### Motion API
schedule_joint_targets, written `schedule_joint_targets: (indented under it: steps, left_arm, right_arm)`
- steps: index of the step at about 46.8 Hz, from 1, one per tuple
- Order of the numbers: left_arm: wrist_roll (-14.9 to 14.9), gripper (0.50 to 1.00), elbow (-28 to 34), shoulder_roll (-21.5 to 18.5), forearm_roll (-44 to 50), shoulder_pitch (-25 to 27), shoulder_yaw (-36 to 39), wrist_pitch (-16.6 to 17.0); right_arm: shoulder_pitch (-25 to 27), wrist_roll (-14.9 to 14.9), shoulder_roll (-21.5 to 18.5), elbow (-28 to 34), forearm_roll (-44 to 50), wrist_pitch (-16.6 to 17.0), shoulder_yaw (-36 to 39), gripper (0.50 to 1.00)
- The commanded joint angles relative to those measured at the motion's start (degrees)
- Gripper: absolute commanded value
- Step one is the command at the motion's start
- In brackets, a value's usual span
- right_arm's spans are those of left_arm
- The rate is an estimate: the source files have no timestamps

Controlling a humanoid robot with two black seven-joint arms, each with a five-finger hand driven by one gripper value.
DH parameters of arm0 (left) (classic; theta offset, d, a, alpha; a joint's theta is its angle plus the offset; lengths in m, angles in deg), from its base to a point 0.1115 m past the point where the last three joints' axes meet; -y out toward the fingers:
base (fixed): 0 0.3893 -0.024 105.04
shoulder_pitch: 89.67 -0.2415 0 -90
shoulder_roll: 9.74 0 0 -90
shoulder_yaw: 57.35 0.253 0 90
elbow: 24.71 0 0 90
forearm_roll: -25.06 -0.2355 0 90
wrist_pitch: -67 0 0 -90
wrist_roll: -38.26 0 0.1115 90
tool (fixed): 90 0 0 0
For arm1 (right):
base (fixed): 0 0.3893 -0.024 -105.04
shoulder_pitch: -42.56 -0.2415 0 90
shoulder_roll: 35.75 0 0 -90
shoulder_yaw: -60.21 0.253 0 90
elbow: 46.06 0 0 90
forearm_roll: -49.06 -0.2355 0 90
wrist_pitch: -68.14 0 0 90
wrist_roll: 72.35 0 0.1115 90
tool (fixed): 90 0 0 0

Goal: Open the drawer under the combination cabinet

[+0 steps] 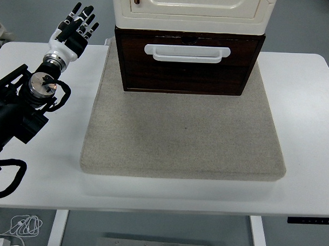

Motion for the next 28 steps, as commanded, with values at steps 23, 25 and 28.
schedule_joint_targets:
  steps: [23,25,28]
  left_arm:
    - [0.0,1.0,-0.35,-0.79,0.53,0.0,-0.53,-5.27]
    - [0.0,1.0,-0.62,-0.88,0.0,0.0,0.08,-5.54]
    - [0.0,1.0,-0.79,-1.14,-0.09,0.0,0.18,-5.62]
  right_arm:
    - [0.0,0.0,0.0,0.0,-0.01,0.0,0.0,0.926]
    - [0.0,0.0,0.0,0.0,-0.01,0.0,0.0,0.926]
    - [0.0,0.0,0.0,0.0,-0.01,0.0,0.0,0.926]
